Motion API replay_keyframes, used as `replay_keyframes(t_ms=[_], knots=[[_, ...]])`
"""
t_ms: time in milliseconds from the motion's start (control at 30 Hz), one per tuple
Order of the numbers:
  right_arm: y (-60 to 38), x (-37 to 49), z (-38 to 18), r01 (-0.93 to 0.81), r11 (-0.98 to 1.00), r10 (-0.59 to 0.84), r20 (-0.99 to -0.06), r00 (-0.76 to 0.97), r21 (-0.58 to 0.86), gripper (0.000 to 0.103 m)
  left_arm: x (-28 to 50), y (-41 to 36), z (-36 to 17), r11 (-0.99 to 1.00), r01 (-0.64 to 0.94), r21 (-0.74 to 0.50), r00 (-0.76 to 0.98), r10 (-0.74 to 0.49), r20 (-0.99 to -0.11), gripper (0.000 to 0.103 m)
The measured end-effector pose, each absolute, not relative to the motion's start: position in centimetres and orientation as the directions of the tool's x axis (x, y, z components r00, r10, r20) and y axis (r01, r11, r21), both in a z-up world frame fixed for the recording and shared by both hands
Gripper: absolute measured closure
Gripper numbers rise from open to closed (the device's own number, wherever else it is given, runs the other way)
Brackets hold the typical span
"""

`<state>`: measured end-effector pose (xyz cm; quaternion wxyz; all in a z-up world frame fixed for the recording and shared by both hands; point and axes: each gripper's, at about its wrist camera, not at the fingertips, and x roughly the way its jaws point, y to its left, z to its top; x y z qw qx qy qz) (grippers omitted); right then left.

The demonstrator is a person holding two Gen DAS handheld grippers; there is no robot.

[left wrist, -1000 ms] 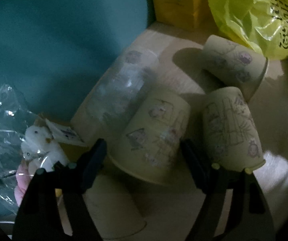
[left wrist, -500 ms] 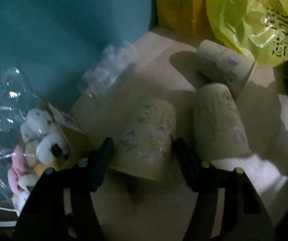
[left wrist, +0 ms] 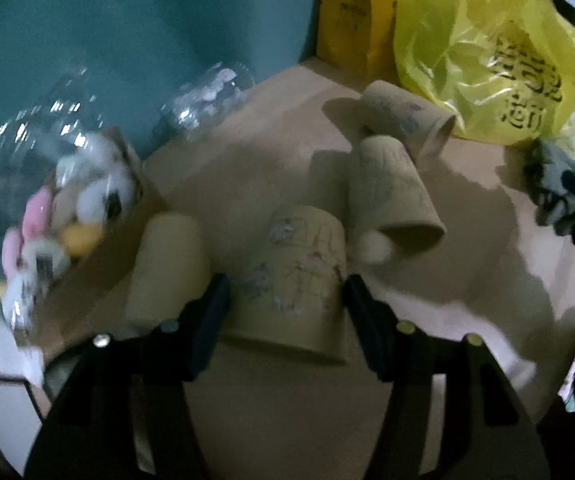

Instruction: Flip cup upside down

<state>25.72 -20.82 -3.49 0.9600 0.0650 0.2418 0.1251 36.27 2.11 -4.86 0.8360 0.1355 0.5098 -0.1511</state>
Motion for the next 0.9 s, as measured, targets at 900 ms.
replay_keyframes(t_ms=[900], knots=[[-20.1,16.5,-7.7,-0.303,0.928,0.373,-0.525,0.765,0.218,0.012,19.4,1.5,-10.0,0.949,0.108,-0.295,0.451,-0.311,-0.836,0.049]])
